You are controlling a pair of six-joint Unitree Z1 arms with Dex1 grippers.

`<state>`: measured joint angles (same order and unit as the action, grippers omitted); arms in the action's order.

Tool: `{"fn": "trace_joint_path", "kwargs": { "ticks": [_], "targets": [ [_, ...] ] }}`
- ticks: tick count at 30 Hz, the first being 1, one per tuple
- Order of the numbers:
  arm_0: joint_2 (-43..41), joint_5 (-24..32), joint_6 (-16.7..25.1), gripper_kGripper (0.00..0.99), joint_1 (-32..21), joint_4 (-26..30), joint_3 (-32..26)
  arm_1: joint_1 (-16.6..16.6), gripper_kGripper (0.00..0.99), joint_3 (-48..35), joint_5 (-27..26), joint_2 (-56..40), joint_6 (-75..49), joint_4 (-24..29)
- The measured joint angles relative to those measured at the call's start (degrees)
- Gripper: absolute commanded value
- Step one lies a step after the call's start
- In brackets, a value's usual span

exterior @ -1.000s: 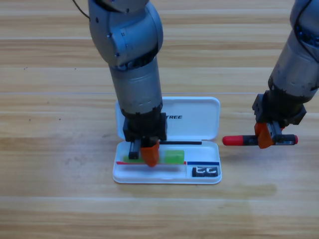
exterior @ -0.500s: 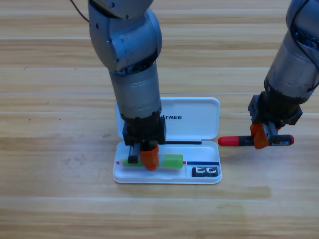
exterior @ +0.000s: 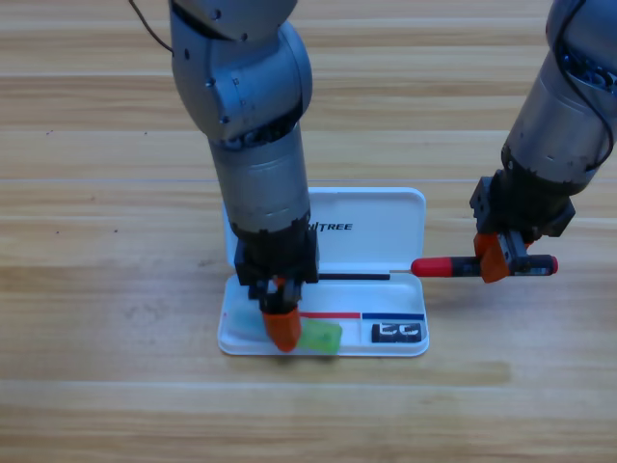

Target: Clean up eraser and pencils

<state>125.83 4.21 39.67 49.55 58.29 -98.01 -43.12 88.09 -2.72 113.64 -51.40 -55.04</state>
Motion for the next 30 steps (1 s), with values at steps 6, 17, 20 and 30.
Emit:
{"fn": "trace_joint_path", "kwargs": {
  "ticks": [6, 17, 20, 30],
  "targets": [
    [0.0, 0.01, -0.13, 0.99, 0.0, 0.0, 0.01, -0.01, 0.0, 0.39, 0.0, 0.01, 0.07, 0.0],
    [-0.77, -0.11, 0.12, 0.99, -0.12, 0.9, -0.06, -1.4, 0.0, 3.58, 0.0, 0.41, 0.92, 0.0],
    [-4.5, -0.31, 1.67, 0.99, -1.08, 3.05, -0.34, -2.51, 0.0, 5.77, 0.0, 1.55, 1.32, -0.01],
    [-32.71, 6.24, 10.24, 0.99, -17.86, 3.84, 6.61, -6.37, 0.0, 15.5, 0.05, 11.25, 3.02, -0.15]
  ]
}}
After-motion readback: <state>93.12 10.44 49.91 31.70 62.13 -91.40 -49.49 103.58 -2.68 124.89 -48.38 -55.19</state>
